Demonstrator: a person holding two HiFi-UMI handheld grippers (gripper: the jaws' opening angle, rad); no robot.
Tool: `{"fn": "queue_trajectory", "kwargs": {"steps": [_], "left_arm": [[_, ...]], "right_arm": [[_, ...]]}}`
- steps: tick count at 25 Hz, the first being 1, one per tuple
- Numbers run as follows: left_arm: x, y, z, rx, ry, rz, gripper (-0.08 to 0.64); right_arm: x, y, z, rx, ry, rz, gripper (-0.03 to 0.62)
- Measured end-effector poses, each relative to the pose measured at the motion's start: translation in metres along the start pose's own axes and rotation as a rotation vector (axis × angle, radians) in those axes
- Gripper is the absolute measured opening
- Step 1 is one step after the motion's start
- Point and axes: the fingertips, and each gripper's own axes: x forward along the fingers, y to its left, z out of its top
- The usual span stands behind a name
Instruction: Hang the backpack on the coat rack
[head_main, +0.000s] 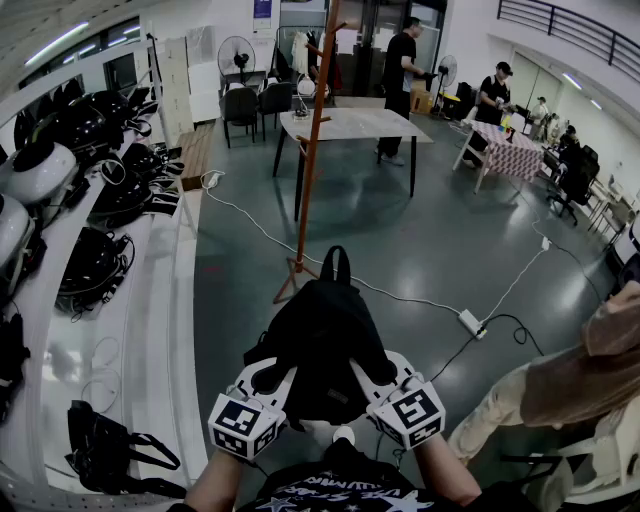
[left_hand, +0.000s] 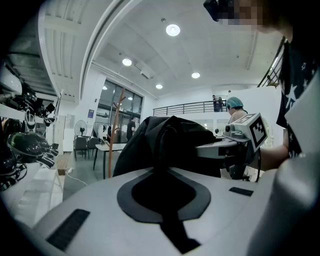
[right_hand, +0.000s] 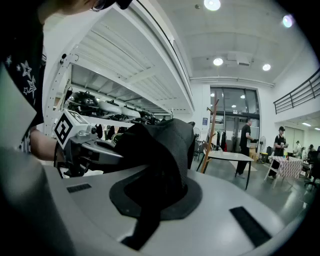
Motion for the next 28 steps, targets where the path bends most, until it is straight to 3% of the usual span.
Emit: {"fn": "queue_trajectory", "kwargs": {"steps": [6,18,28], "left_arm": [[-0.025,-0.007,0.005,0.024,-0.009,0.010,0.029],[-0.061,-0.012,-0.025,-0.035,0.017,0.050,0.029],[-0.030,-0.026,-0.022,-0.019,0.037,0.052,0.029]], "right_arm": [[-0.012,0.021,0.007,-0.008,-0.013,0.007,0.018],[-0.018,0.061,-0.010,0.004,0.033,0.055,0.019],[-0.022,0.026,-0.021,0.020,0.018,0.071,0.020]]}}
